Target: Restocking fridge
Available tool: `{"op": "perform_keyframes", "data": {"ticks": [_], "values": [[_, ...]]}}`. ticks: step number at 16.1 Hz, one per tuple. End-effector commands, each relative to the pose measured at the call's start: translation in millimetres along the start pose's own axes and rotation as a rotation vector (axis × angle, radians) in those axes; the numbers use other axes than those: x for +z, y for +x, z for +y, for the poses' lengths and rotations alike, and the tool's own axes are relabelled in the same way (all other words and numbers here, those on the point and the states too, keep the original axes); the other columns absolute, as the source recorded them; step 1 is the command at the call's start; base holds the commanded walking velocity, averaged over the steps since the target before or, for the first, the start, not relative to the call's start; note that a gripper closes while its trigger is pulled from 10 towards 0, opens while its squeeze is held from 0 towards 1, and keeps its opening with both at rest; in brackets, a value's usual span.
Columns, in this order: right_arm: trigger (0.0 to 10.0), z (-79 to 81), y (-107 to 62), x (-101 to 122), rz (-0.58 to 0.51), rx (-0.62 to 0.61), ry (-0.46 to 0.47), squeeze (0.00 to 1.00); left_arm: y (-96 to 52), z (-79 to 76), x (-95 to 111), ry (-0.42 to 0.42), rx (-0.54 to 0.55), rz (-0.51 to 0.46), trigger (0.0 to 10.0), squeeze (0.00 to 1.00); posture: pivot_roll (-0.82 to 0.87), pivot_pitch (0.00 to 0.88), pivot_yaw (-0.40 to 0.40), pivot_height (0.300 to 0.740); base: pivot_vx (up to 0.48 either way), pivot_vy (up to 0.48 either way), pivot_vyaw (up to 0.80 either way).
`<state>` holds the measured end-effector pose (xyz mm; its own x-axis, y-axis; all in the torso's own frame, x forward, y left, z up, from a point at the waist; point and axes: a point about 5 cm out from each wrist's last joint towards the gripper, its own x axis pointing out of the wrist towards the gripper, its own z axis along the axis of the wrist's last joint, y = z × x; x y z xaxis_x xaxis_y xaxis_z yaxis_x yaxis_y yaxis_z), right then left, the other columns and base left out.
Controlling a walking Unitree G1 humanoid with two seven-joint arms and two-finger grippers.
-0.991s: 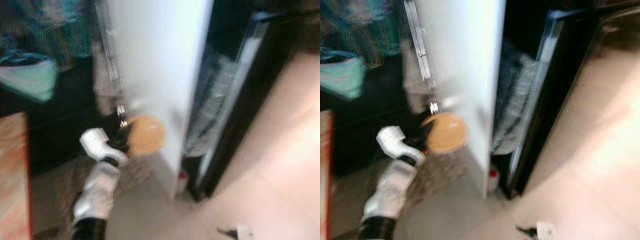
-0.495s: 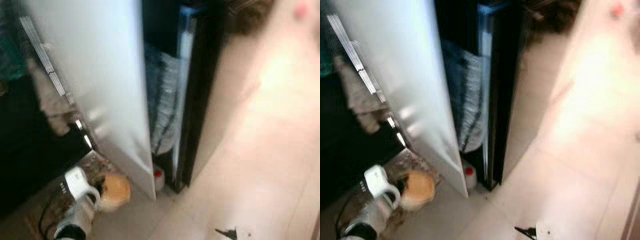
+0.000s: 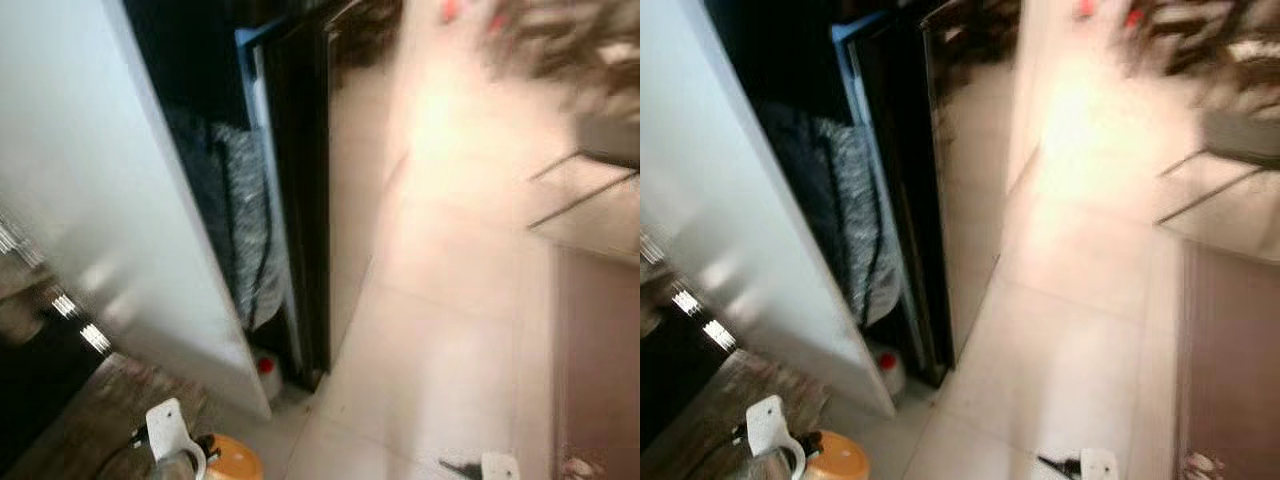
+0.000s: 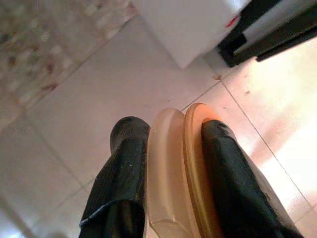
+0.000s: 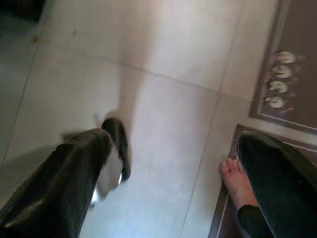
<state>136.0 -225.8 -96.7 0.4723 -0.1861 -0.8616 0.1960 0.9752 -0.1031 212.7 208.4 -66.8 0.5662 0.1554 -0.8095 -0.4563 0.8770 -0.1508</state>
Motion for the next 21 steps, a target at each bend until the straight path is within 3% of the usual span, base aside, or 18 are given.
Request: {"op": "perform_keyframes", "data": {"ticks": [1,5,12,21], "values": [[10.0,4.3,-0.8,-5.3,0.01,0.002,0.021,0.0,-0.8,7.2,-7.4,0.005,0.019,0.02,10.0,0.0,-0.12,0.0,0.087,0.74,0.0,0.0,-0.8],[10.0,5.0,-0.7,-4.9,0.009,0.004,0.022,0.0,-0.9,8.1,-9.6,0.013,0.02,0.028,10.0,0.0,-0.11,0.0,0.089,0.74,0.0,0.0,-0.75],[10.0,4.9,-0.4,-2.4,-0.006,-0.001,0.024,0.0,-2.4,13.6,-20.3,0.009,0.012,0.062,10.0,0.0,-0.11,0.0,0.084,0.74,0.0,0.0,0.0],[10.0,6.5,-1.0,-3.9,-0.018,-0.006,0.037,0.0,-5.2,32.6,-25.7,0.046,0.009,0.088,10.0,0.0,-0.11,0.0,0.096,0.74,0.0,0.314,0.0]]}}
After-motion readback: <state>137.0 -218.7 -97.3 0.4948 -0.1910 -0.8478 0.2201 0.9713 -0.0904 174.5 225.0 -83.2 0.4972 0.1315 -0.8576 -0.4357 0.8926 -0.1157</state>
